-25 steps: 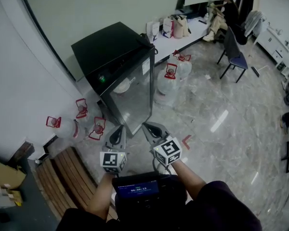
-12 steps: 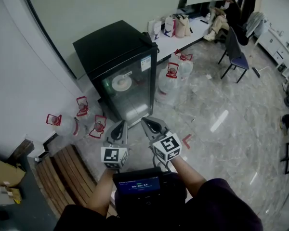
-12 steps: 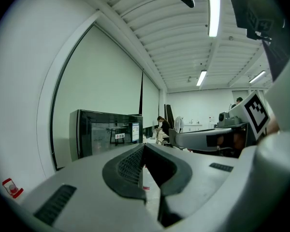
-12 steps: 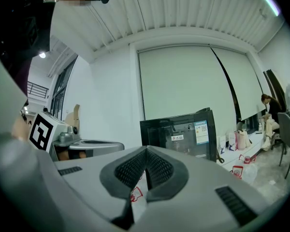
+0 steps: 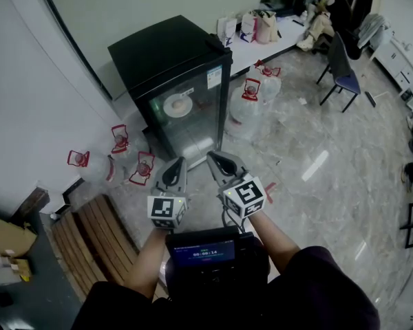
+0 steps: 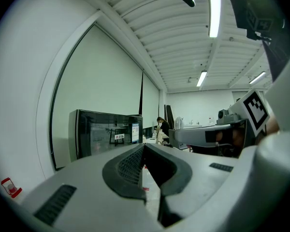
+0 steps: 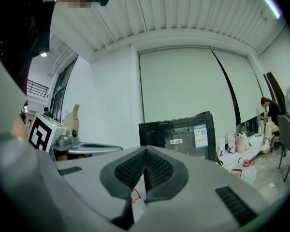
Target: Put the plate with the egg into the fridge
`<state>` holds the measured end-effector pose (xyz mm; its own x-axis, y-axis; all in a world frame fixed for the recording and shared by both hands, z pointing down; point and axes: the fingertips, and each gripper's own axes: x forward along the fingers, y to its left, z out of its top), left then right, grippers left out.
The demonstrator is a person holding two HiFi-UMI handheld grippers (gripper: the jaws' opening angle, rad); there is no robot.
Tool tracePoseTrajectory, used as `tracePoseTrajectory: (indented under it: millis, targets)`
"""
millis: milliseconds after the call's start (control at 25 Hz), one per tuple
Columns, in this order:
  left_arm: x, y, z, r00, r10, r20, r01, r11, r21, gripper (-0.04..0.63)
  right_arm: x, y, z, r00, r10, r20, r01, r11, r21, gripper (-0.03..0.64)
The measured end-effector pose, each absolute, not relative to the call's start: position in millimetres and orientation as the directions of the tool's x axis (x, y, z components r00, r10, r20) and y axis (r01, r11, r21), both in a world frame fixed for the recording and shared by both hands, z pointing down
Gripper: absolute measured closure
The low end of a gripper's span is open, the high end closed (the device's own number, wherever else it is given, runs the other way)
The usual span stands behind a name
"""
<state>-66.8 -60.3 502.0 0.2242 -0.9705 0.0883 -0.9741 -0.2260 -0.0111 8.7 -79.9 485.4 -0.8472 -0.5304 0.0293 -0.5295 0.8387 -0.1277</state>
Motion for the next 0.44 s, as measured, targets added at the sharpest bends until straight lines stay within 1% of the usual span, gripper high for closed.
tracePoseTrajectory:
  millis: [440]
  targets:
    - [-67.2, -59.1, 500.0, 0.219, -0.971, 0.098, -0.975, -0.222, -0.026, 0.586, 12.1, -80.4, 484.1, -0.84, -0.542, 0.037, -0.542, 0.831, -0.122, 0.607]
